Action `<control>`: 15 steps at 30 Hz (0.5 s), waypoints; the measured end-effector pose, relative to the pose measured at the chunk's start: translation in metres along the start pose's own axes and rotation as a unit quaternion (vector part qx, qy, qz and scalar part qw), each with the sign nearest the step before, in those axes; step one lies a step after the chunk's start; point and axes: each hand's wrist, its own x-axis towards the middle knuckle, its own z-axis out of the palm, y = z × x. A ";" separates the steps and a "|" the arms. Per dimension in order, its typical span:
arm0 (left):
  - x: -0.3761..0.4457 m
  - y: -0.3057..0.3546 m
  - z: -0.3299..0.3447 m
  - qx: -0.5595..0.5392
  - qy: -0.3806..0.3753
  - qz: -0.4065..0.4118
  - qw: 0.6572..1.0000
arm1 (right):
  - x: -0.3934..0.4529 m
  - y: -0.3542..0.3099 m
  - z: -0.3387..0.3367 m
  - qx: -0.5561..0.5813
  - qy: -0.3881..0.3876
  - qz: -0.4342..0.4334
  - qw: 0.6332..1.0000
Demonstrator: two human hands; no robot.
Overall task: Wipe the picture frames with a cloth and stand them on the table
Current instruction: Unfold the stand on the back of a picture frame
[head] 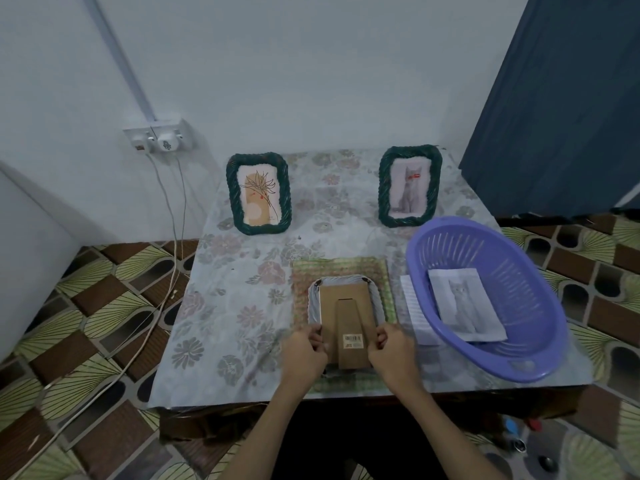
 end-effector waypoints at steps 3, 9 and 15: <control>0.000 -0.001 0.002 0.010 0.008 0.001 1.000 | 0.000 0.001 0.001 -0.010 0.003 -0.012 1.000; 0.001 -0.003 0.002 0.012 0.006 0.000 1.000 | 0.002 0.002 0.002 -0.026 0.003 -0.015 1.000; 0.000 -0.005 0.004 0.010 0.006 0.007 1.000 | 0.003 0.002 0.003 -0.039 0.003 -0.021 0.999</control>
